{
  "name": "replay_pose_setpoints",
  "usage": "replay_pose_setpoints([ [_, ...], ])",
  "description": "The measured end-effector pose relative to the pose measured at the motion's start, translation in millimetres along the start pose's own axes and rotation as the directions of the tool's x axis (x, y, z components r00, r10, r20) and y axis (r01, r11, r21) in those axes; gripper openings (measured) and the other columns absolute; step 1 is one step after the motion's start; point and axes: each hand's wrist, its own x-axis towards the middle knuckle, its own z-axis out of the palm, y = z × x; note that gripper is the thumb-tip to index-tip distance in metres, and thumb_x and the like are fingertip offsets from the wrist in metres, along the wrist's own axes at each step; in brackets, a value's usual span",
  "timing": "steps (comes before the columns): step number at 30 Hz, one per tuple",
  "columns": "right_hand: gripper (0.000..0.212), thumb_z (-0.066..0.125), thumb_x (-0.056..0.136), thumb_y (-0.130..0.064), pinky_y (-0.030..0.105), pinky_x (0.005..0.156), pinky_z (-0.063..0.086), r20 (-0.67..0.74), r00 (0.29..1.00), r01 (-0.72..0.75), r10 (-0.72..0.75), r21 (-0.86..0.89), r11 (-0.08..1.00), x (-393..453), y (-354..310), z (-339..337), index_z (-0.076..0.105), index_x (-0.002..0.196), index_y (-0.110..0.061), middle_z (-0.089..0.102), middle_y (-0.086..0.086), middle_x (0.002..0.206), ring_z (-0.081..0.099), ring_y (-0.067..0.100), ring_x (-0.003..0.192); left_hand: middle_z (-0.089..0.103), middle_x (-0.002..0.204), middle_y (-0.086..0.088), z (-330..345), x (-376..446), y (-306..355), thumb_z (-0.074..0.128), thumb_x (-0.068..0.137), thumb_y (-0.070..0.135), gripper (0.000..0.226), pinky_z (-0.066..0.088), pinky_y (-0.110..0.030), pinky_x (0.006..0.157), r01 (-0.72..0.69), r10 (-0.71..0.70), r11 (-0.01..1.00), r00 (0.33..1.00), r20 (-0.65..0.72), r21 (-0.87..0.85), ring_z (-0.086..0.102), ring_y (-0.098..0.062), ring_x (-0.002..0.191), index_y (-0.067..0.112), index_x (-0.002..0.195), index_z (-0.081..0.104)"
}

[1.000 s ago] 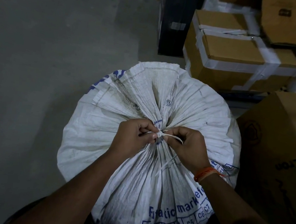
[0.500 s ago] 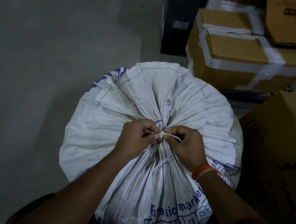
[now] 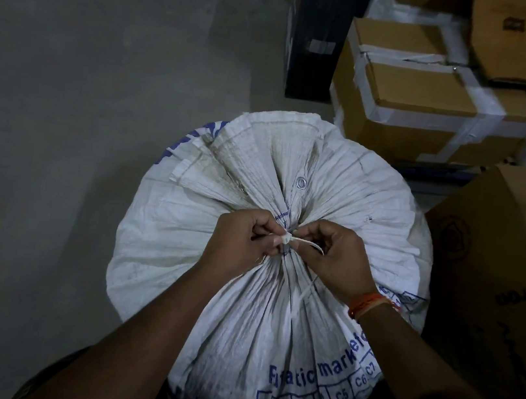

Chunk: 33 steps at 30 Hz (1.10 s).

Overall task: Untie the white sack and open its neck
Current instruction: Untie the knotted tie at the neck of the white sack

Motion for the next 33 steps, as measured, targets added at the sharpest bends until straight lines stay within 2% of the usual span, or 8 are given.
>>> replay_pose_setpoints([
  [2, 0.009, 0.084, 0.082, -0.015, 0.026, 0.068, 0.057, 0.029, 0.999, -0.017, 0.015, 0.048, 0.999, 1.4, -1.3, -5.6, 0.077, 0.088, -0.013, 0.077, 0.000, 0.080, 0.072, 0.013, 0.072, 0.080, 0.076, -0.007, -2.2, 0.7, 0.2, 0.074, 0.088, -0.001, 0.014, 0.065, -0.047, 0.077, -0.013, 0.013, 1.000, 1.000, 0.008, 0.011, 0.079, -0.021, 0.070, 0.012, 0.090, 0.077],
  [6, 0.006, 0.081, 0.084, -0.011, 0.020, 0.063, 0.050, 0.088, 0.996, -0.019, 0.014, 0.062, 0.998, 2.9, -0.5, -11.6, 0.077, 0.080, -0.010, 0.074, -0.002, 0.072, 0.064, 0.002, 0.063, 0.080, 0.079, -0.007, -3.1, 0.9, 2.5, 0.072, 0.088, -0.005, 0.023, 0.065, -0.048, 0.077, -0.019, 0.019, 1.000, 1.000, 0.021, 0.014, 0.079, -0.022, 0.070, 0.018, 0.086, 0.077],
  [10, 0.006, 0.081, 0.083, -0.009, 0.023, 0.067, 0.053, 0.047, 0.998, -0.039, 0.037, 0.053, 0.998, 3.0, 1.5, -5.8, 0.078, 0.079, -0.010, 0.077, -0.002, 0.074, 0.069, 0.004, 0.067, 0.080, 0.080, -0.007, -1.2, 0.4, 3.1, 0.072, 0.088, -0.007, 0.021, 0.066, -0.047, 0.077, -0.021, 0.021, 1.000, 1.000, 0.022, 0.020, 0.079, -0.020, 0.071, 0.013, 0.085, 0.077],
  [19, 0.010, 0.083, 0.082, -0.009, 0.020, 0.065, 0.052, 0.009, 1.000, -0.004, 0.005, -0.027, 1.000, 2.3, 3.1, -1.8, 0.077, 0.075, -0.014, 0.074, -0.006, 0.072, 0.068, 0.001, 0.066, 0.080, 0.081, -0.011, -0.5, 0.1, 3.7, 0.069, 0.088, -0.008, 0.016, 0.066, -0.043, 0.077, -0.025, 0.025, 0.999, 0.999, 0.021, 0.043, 0.079, -0.023, 0.071, 0.007, 0.090, 0.076],
  [24, 0.010, 0.085, 0.080, -0.011, 0.028, 0.067, 0.057, 0.003, 1.000, -0.004, 0.004, -0.042, 0.999, 3.5, 5.5, -0.4, 0.077, 0.075, -0.015, 0.075, -0.005, 0.074, 0.070, 0.007, 0.068, 0.079, 0.078, -0.009, 0.0, 1.0, 4.5, 0.071, 0.087, -0.008, 0.023, 0.065, -0.035, 0.072, -0.039, 0.038, 0.996, 0.999, 0.010, 0.077, 0.078, -0.020, 0.068, 0.014, 0.085, 0.076],
  [28, 0.009, 0.085, 0.080, -0.013, 0.036, 0.070, 0.061, -0.001, 1.000, 0.006, -0.006, -0.055, 0.998, 1.8, 5.5, 2.3, 0.077, 0.076, -0.013, 0.076, -0.004, 0.075, 0.073, 0.010, 0.072, 0.079, 0.077, -0.008, 0.9, -0.7, 5.7, 0.071, 0.087, -0.006, 0.018, 0.063, -0.030, 0.071, -0.057, 0.054, 0.994, 0.998, 0.034, 0.091, 0.078, -0.017, 0.068, 0.011, 0.086, 0.076],
  [33, 0.009, 0.085, 0.080, -0.017, 0.032, 0.070, 0.060, -0.016, 1.000, 0.007, -0.008, -0.070, 0.998, 1.1, 2.9, 3.0, 0.077, 0.077, -0.014, 0.076, -0.007, 0.076, 0.072, 0.007, 0.072, 0.080, 0.078, -0.008, 0.4, -0.7, 7.5, 0.071, 0.088, -0.005, 0.016, 0.062, -0.026, 0.071, -0.041, 0.038, 0.996, 0.999, 0.029, 0.075, 0.078, -0.017, 0.068, 0.010, 0.087, 0.077],
])
